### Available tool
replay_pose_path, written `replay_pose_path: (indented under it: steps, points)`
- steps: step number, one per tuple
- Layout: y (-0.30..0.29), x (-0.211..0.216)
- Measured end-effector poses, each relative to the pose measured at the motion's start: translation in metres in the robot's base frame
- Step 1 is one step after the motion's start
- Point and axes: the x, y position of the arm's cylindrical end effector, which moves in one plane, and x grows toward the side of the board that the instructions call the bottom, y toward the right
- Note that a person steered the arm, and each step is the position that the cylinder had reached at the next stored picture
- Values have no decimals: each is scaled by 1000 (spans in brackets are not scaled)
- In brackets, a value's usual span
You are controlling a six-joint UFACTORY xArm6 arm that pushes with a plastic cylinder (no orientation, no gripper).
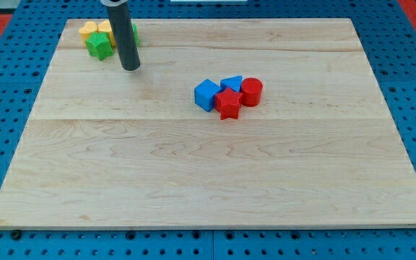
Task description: Separate the red blocks and blue blocks
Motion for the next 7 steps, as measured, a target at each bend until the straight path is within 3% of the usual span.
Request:
replay_pose_path:
  steps: [3, 5, 6, 7]
  points:
    - [24, -4]
    - [190, -9]
    - [231, 1]
    - [226, 26]
